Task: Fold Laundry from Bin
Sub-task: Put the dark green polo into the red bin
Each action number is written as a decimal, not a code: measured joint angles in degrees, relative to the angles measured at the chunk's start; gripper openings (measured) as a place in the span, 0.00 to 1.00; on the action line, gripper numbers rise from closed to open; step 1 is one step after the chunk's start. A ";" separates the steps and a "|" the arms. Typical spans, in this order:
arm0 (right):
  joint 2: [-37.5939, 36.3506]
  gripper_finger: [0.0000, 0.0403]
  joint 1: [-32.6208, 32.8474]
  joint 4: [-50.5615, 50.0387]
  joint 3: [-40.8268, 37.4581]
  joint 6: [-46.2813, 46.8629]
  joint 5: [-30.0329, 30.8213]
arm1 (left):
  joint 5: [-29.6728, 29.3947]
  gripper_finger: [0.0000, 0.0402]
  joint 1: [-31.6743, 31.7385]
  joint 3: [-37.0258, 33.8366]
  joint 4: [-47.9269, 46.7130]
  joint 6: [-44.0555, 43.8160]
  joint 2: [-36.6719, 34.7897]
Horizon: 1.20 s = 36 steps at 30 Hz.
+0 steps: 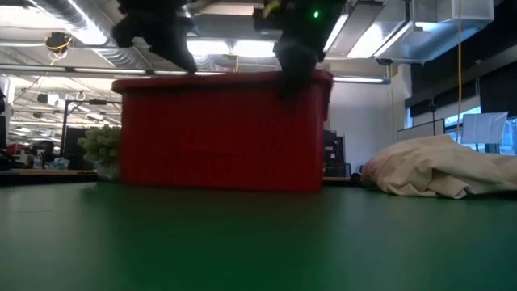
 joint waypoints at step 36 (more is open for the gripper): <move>-2.34 0.01 -20.72 3.33 0.15 -12.33 -1.53 | 0.73 0.01 21.06 -0.04 13.79 12.26 -0.50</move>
